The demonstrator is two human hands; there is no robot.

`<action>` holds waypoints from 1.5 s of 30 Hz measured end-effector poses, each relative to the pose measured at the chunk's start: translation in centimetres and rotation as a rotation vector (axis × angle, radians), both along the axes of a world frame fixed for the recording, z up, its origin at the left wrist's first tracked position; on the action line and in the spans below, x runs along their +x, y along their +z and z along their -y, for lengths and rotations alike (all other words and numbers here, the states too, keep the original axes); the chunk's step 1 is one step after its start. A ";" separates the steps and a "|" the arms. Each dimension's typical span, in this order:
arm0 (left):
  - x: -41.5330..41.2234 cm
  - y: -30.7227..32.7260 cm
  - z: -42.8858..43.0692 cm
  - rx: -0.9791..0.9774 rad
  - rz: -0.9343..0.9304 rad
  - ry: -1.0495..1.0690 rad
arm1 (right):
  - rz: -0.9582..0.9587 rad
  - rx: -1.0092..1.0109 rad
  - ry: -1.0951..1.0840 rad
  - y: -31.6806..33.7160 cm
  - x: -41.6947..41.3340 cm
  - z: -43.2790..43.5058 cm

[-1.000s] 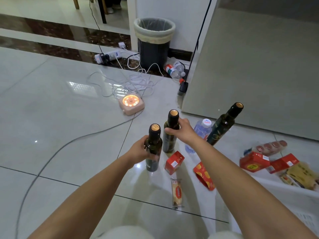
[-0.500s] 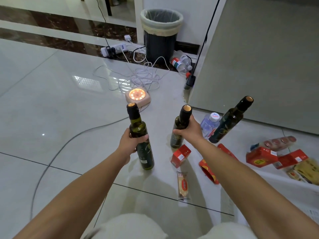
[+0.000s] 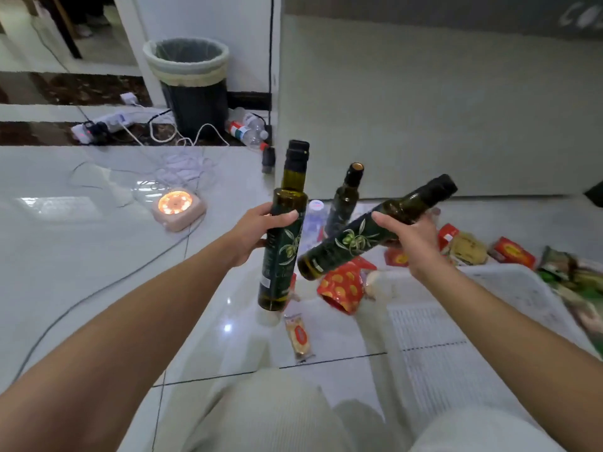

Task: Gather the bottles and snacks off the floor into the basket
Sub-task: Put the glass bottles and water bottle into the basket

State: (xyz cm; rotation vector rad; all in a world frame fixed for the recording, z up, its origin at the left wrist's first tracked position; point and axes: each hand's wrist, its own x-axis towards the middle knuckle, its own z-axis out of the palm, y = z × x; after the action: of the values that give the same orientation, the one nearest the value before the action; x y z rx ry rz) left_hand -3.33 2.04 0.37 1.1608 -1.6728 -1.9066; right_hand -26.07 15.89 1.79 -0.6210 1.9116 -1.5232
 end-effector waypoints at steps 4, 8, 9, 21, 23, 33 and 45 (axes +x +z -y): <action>-9.1 1.2 -3.5 -0.022 -0.053 -0.216 | 0.169 -0.021 -0.396 0.1 -8.1 -10.3; -17.6 1.6 -8.0 -0.046 -0.092 -0.334 | 0.191 0.050 -0.706 -1.5 -13.2 -19.8; -19.5 1.4 -9.2 -0.060 -0.089 -0.360 | 0.194 0.082 -0.755 -2.3 -13.9 -21.6; -30.5 -10.6 -19.7 -0.137 0.213 -0.640 | 0.626 0.429 -0.558 -15.2 -14.6 -25.8; -31.0 -13.0 -20.1 -0.212 0.320 -0.671 | 0.723 0.503 -0.482 -16.6 -14.6 -25.0; -29.6 -18.1 -18.8 -0.814 0.703 -0.898 | 0.373 1.118 -0.093 -18.1 -14.3 -22.9; -11.8 -3.2 -1.6 -1.443 0.578 0.183 | -0.787 0.955 0.187 -5.9 -10.7 -2.1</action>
State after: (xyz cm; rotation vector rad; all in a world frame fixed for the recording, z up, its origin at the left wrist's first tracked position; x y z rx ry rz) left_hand -15.11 3.67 -2.88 1.0680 -2.3126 0.0739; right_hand -36.76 17.95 -4.08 -0.9523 2.7042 -0.0885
